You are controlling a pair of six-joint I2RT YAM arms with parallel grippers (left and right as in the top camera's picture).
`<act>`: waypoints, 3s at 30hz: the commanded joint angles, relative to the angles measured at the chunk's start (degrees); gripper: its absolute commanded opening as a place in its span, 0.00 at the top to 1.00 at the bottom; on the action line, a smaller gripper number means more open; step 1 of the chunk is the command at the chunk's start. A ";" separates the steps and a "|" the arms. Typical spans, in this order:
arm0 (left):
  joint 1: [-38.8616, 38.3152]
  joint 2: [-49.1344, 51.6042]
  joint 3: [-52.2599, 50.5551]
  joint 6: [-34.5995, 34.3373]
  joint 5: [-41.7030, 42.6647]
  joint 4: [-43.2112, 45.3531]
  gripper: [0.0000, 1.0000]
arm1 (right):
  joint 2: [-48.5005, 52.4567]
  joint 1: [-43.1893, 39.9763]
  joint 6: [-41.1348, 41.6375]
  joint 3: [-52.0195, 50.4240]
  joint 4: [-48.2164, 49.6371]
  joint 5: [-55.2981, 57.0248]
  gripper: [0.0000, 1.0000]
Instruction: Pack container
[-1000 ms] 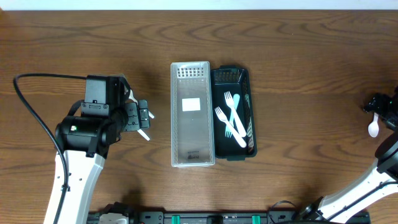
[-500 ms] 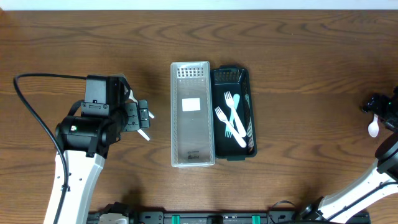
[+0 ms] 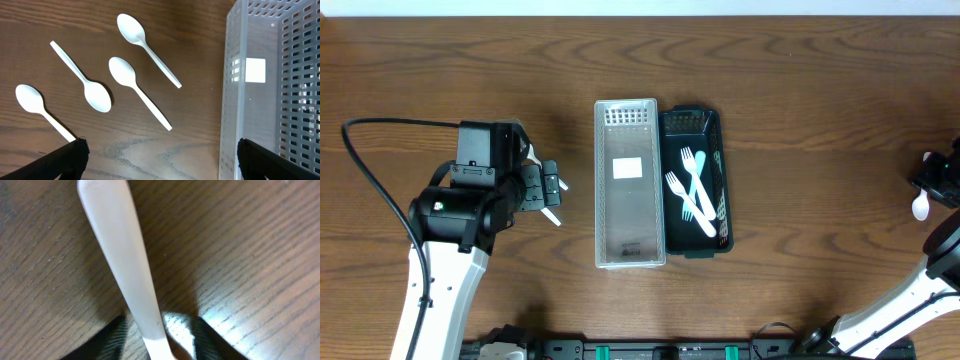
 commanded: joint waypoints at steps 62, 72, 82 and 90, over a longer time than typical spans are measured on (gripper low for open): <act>0.20 -0.02 0.13 -0.28 0.11 -1.90 0.02 | -17.51 73.79 26.43 -1.51 -15.69 -0.66 0.98; 0.20 -0.02 0.13 -0.28 0.11 -1.88 0.02 | -15.80 73.61 24.20 -1.49 -12.90 -0.61 0.64; 0.20 0.02 6.88 -5.84 -0.07 -4.76 0.02 | -19.52 66.12 15.91 7.61 -12.92 1.77 0.56; 3.17 9.46 13.20 -18.93 -8.22 -4.55 0.02 | -21.84 48.83 12.63 14.21 -16.76 -2.60 0.45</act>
